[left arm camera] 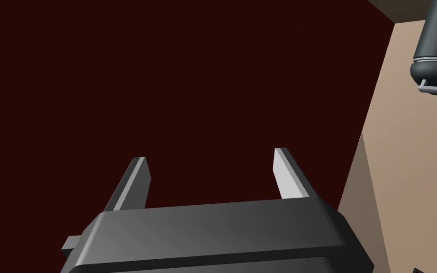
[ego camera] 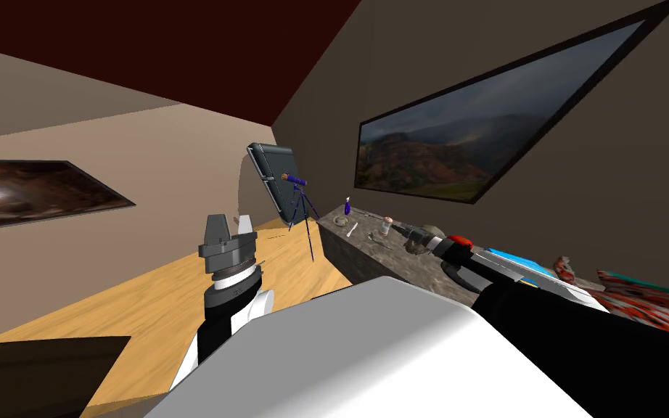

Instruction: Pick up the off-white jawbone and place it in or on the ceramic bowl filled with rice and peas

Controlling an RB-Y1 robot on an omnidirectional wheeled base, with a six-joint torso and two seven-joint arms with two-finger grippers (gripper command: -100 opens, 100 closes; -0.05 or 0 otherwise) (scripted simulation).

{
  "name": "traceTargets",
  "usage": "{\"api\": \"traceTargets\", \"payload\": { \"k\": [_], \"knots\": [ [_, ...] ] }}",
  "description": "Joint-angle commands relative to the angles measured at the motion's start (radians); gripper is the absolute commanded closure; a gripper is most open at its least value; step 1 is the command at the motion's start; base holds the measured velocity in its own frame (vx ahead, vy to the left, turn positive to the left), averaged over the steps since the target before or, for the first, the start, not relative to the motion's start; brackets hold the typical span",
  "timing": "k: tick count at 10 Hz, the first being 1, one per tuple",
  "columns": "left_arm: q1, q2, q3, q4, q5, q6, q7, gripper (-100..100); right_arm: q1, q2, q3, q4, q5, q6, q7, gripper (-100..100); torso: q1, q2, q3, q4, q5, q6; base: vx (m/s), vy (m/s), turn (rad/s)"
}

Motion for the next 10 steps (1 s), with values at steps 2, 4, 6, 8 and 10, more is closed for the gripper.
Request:
{"api": "traceTargets", "payload": {
  "k": [2, 4, 6, 8, 10],
  "knots": [
    [0.0, 0.0, 0.0, 0.0, 0.0, 0.0, 0.0, 0, 0.04, -0.069, 0.016, 0.044, 0.038, 0.001, 0.022, -100, -0.001, 0.001, 0.0, 0.0, 0.0, 0.0, 0.089, 0.031, 0.074],
    [0.0, 0.0, 0.0, 0.0, 0.0, 0.0, 0.0, 0, 0.063, -0.114, 0.028, 0.075, 0.061, 0.0, 0.034, -100, -0.001, 0.0, 0.0, 0.0, 0.0, 0.0, 0.107, 0.049, 0.07],
    [0.0, 0.0, 0.0, 0.0, 0.0, 0.0, 0.0, 0, 0.109, -0.182, 0.059, 0.136, 0.109, -0.005, 0.057, -100, 0.0, 0.001, 0.001, 0.0, 0.0, 0.0, 0.112, 0.062, 0.085],
    [0.0, 0.0, 0.0, 0.0, 0.0, 0.0, 0.0, 0, 0.152, -0.26, 0.096, 0.193, 0.156, -0.013, 0.078, -100, 0.001, -0.003, -0.002, -0.001, 0.0, 0.0, 0.167, 0.081, 0.092],
    [0.0, 0.0, 0.0, 0.0, 0.0, 0.0, 0.0, 0, 0.191, -0.318, 0.136, 0.246, 0.201, -0.021, 0.097, -100, 0.003, -0.002, -0.001, -0.001, 0.001, 0.0, 0.117, 0.093, 0.062]
  ]
}}
